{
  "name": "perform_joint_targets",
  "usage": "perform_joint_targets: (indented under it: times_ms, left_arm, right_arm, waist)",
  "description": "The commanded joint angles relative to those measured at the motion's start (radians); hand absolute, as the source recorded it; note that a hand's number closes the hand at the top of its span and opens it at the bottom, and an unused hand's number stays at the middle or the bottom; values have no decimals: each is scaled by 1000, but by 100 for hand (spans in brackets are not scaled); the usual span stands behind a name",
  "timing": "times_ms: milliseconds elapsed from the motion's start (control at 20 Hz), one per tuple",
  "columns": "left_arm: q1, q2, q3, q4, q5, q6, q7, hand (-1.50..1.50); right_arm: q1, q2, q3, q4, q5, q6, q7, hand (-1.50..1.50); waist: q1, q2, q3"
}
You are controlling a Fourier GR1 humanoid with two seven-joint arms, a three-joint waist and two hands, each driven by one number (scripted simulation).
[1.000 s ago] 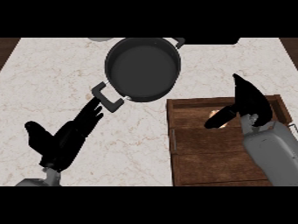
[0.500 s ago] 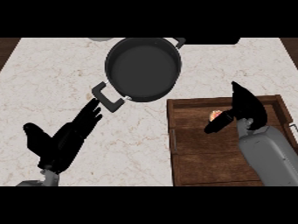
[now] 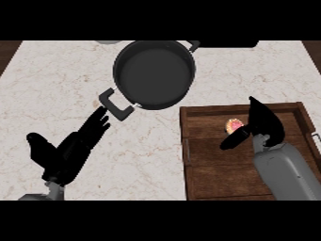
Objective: Pick the cupcake from the tray and place it in the pot
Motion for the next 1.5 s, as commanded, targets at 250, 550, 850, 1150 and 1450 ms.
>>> perform_joint_targets:
  times_ms: [250, 550, 850, 1150, 1450]
  left_arm:
    - [-2, 1, 43, -10, 0, -27, 23, 0]
    - [-40, -28, 66, -7, -4, -23, 75, 0]
    - [-27, -53, 64, -12, -33, -42, 65, 0]
    - [-62, -44, 106, 60, -16, -81, 33, 0]
    - [-32, -95, 14, -22, -75, -19, 89, 0]
  right_arm:
    - [-47, 34, -90, 89, 36, 56, 73, -150]
    - [-25, 79, -140, 191, 32, -2, -151, 150]
    - [-22, 163, -62, 71, 137, 1, -57, 150]
    - [70, 246, 144, 57, 215, -151, 44, 150]
    - [83, 249, 477, 65, 231, -369, 285, 150]
  waist:
    - [3, 1, 0]
    - [3, 2, 1]
    - [1, 0, 0]
    - [0, 0, 0]
    - [27, -1, 1]
